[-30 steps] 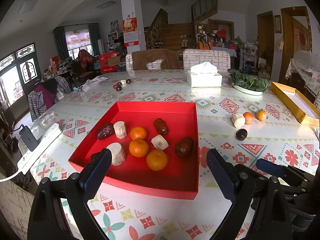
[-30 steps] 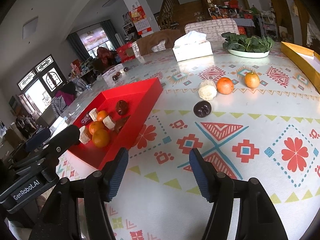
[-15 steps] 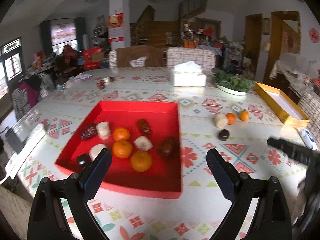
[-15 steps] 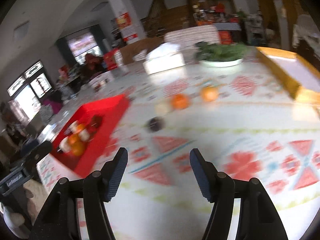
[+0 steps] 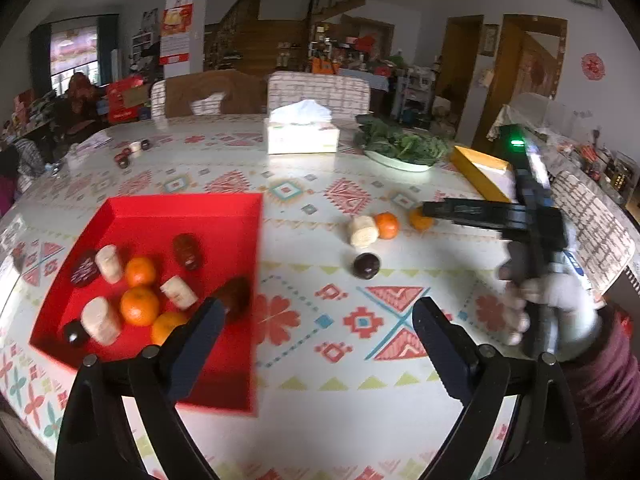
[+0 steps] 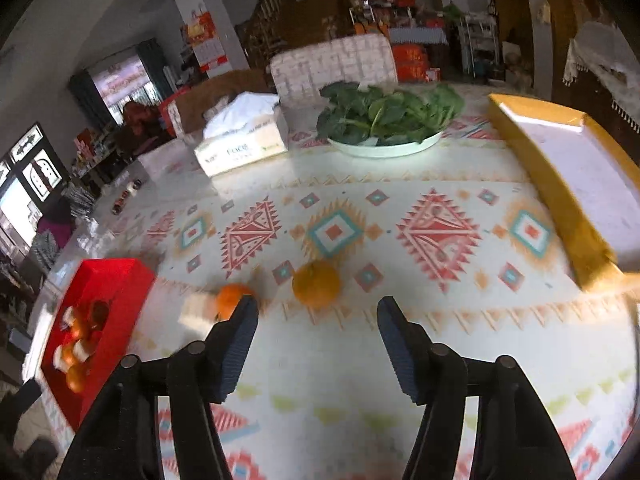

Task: Organize fruits
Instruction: 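Move both open tools toward the remaining fruits and close the right tool on an orange, then grasp a yam chunk with the left tool while the right tool holds the orange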

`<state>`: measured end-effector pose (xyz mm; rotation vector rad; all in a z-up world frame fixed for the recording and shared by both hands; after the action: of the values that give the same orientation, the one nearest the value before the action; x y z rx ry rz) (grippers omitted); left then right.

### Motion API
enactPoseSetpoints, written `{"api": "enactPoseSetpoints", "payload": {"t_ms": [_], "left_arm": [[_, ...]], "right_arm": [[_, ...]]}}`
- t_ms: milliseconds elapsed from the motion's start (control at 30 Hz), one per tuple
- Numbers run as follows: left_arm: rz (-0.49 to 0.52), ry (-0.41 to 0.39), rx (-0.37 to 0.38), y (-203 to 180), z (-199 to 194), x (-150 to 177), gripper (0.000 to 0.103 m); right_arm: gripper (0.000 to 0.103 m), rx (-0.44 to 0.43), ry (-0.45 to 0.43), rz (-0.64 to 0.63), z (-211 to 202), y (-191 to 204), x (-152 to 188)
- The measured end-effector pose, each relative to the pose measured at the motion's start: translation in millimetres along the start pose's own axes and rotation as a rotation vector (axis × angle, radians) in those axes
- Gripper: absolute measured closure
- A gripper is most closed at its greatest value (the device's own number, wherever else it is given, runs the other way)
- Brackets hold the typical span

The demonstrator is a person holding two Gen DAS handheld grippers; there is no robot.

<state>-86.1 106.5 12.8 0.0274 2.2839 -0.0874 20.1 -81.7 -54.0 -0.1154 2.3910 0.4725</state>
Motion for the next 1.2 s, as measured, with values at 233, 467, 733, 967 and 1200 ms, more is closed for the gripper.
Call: {"api": "enactPoseSetpoints", "payload": {"t_ms": [233,467,733,967,1200], "left_arm": [[0.091,0.073,0.035,-34.2,37.8,-1.7,0.037],[0.123,0.127,0.030,-54.7,82.1,-5.7,0.037],[0.119,0.180,-0.010,-53.5,121.8,-7.9,0.037],[0.131,0.158,-0.034,-51.0,139.8,-36.0,0.037],[0.134,0.174,-0.004,-53.9,165.5,-45.8,0.038]], "right_arm": [[0.047,-0.005,0.030,-0.003,27.7,-1.9,-2.3],[0.067,-0.023,0.041,-0.008,32.4,-5.0,0.1],[0.067,-0.051,0.000,0.015,17.2,-8.3,-6.5],[0.067,-0.071,0.002,0.042,14.6,-11.1,-7.6],[0.067,-0.093,0.000,0.057,11.4,-11.0,-7.1]]}}
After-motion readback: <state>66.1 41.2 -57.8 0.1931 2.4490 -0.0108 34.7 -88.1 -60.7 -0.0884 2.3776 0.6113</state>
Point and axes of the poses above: each gripper's, at about its wrist camera, not at the fingertips, and z roughly the way its jaws point, y to its left, x to its underside, the point moved 9 cm from there along z, roughly the way its jaws point, and after that the axes turned 5 degrees about -x, right-handed, at the moved point
